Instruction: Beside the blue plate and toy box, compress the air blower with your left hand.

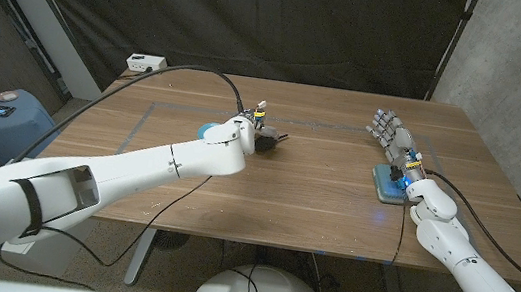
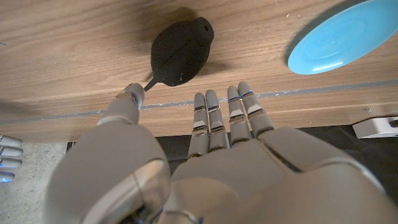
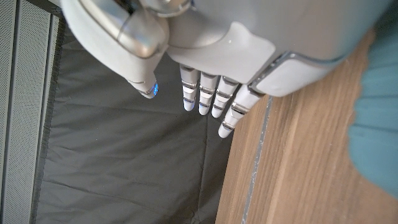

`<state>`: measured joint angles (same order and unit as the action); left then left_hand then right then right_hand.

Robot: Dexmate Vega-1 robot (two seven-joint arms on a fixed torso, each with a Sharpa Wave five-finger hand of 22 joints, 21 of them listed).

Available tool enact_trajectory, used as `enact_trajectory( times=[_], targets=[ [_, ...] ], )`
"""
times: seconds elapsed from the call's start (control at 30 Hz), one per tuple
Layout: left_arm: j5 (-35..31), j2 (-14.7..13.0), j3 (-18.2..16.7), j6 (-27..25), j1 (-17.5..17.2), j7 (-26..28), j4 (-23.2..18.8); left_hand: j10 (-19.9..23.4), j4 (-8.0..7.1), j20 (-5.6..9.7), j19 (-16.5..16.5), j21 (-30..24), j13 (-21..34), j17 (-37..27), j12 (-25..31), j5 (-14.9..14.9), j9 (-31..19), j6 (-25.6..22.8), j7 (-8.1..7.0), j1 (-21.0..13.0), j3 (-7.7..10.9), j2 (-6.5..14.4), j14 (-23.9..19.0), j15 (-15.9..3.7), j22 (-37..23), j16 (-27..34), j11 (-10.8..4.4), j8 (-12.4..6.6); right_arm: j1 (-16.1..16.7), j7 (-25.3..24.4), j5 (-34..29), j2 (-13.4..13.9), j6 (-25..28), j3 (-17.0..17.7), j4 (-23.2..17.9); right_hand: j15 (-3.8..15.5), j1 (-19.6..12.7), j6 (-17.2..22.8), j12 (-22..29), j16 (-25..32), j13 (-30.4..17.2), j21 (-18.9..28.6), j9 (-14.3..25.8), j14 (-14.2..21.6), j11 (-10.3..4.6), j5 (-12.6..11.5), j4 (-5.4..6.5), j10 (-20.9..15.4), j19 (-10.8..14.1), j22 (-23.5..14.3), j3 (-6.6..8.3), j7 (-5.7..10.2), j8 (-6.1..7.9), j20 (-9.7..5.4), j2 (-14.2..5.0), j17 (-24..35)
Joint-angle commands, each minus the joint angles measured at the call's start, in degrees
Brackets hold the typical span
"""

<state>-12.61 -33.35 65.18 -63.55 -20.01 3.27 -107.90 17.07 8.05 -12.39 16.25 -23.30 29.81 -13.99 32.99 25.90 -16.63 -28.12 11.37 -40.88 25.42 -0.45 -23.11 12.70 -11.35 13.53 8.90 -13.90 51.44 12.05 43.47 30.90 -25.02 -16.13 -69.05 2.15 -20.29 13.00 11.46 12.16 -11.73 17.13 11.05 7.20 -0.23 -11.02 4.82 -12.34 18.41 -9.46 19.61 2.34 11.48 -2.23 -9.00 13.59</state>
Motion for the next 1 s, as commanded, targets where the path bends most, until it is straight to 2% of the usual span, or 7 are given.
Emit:
enact_trajectory(
  times=[0.03, 0.33, 0.4, 0.53, 0.6, 0.83, 1.0],
  targets=[
    [0.22, -0.17, 1.81, -0.85, 1.59, -1.99, -0.67, -0.52, -0.09, 0.02, -0.33, 0.23, -0.12, -0.22, -0.61, 0.39, -0.08, 0.27, 0.46, 0.67, -0.62, 0.04, 0.35, 0.05, -0.28, -0.15, 1.13, 0.42, 0.4, 0.06, 0.45, -0.2, -0.44, 0.41, 0.13, 1.37, 0.49, 0.13, 0.25, 0.3, -0.17, -0.06, 0.21, 0.39, 0.07, 0.08, -0.27, -0.33, 0.42, -0.31, 0.19, -0.05, 0.05, -1.1, -0.01, 0.12],
    [0.21, -0.39, 3.06, -2.31, 2.6, -2.59, -1.23, -2.16, -0.31, 0.03, -1.44, 1.05, -0.25, -0.53, -2.38, -0.28, -0.02, 1.78, 0.7, 1.46, -2.49, 0.04, 1.92, 0.0, -0.35, -0.2, 3.13, 1.06, 0.69, 0.58, 1.01, -0.46, -0.83, 0.66, 0.45, 1.31, 0.6, 0.09, 0.27, 0.32, -0.17, -0.25, 0.21, 0.38, 0.1, 0.08, -0.29, -0.37, 0.52, -0.32, 0.23, -0.05, 0.03, -1.04, -0.01, 0.12],
    [0.15, -0.21, 3.46, -3.17, 2.92, -2.66, -1.28, -1.92, 0.07, 0.05, -1.46, 1.66, -0.04, -0.82, -3.63, -0.94, -0.07, 2.36, 0.68, 1.09, -4.69, 0.82, 2.35, 0.0, -0.53, 0.05, 3.25, 1.15, 0.73, 0.69, 1.1, -0.49, -0.85, 0.69, 0.48, 1.31, 0.59, 0.08, 0.26, 0.33, -0.17, -0.27, 0.21, 0.42, 0.17, 0.08, -0.32, -0.36, 0.54, -0.32, 0.24, -0.07, 0.03, -1.05, 0.0, 0.11],
    [0.17, -0.46, 4.0, -3.41, 3.2, -2.61, -1.79, -1.74, 0.2, 0.06, -1.19, 2.5, 0.68, -0.83, -4.95, -1.35, -0.13, 2.77, 0.67, -0.03, -7.51, 1.63, 2.38, 0.02, -0.65, -0.2, 3.29, 1.21, 0.71, 1.03, 1.3, -0.54, -0.92, 0.76, 0.72, 1.36, 0.63, 0.11, 0.27, 0.33, -0.17, -0.37, 0.22, 0.39, 0.24, 0.08, -0.33, -0.38, 0.58, -0.32, 0.27, -0.07, 0.04, -1.04, -0.03, 0.12],
    [0.12, -0.48, 4.26, -4.05, 3.31, -2.42, -2.05, -1.66, 0.18, 0.07, -1.14, 2.81, 0.97, -0.83, -5.28, -1.43, -0.19, 2.8, 0.67, -0.4, -8.36, 1.85, 2.43, 0.0, -0.69, -0.36, 3.3, 1.19, 0.73, 1.22, 1.45, -0.57, -0.97, 0.83, 0.87, 1.33, 0.63, 0.13, 0.28, 0.34, -0.17, -0.41, 0.22, 0.41, 0.17, 0.09, -0.38, -0.4, 0.63, -0.33, 0.28, -0.11, 0.05, -1.04, 0.01, 0.11],
    [0.06, -0.34, 4.8, -5.42, 3.18, -1.07, -2.45, -1.62, 0.33, 0.08, -1.14, 3.19, 1.4, -0.79, -5.53, -1.17, -0.36, 2.69, 0.66, -1.15, -9.02, 2.16, 2.4, -0.16, -0.73, -0.57, 3.27, 1.14, 1.07, 1.78, 2.0, -0.54, -1.0, 1.11, 1.0, 1.39, 0.7, 0.12, 0.29, 0.37, -0.17, -0.58, 0.22, 0.41, 0.37, 0.09, -0.41, -0.42, 0.69, -0.33, 0.32, -0.1, 0.04, -1.04, -0.04, 0.11],
    [-0.66, -0.34, 7.0, -6.83, 4.32, -0.75, -2.93, -1.63, 0.33, 0.08, -1.09, 3.27, 1.54, -0.74, -5.52, -1.05, -0.44, 2.72, 0.67, -1.29, -9.01, 2.13, 2.21, -0.21, -0.75, -0.65, 3.27, 1.15, 1.39, 2.05, 2.38, -0.56, -1.27, 1.43, 1.18, 1.34, 0.71, 0.08, 0.29, 0.39, -0.17, -0.65, 0.22, 0.47, 0.27, 0.08, -0.45, -0.41, 0.75, -0.33, 0.36, -0.05, 0.02, -1.03, -0.03, 0.1]
  ],
)
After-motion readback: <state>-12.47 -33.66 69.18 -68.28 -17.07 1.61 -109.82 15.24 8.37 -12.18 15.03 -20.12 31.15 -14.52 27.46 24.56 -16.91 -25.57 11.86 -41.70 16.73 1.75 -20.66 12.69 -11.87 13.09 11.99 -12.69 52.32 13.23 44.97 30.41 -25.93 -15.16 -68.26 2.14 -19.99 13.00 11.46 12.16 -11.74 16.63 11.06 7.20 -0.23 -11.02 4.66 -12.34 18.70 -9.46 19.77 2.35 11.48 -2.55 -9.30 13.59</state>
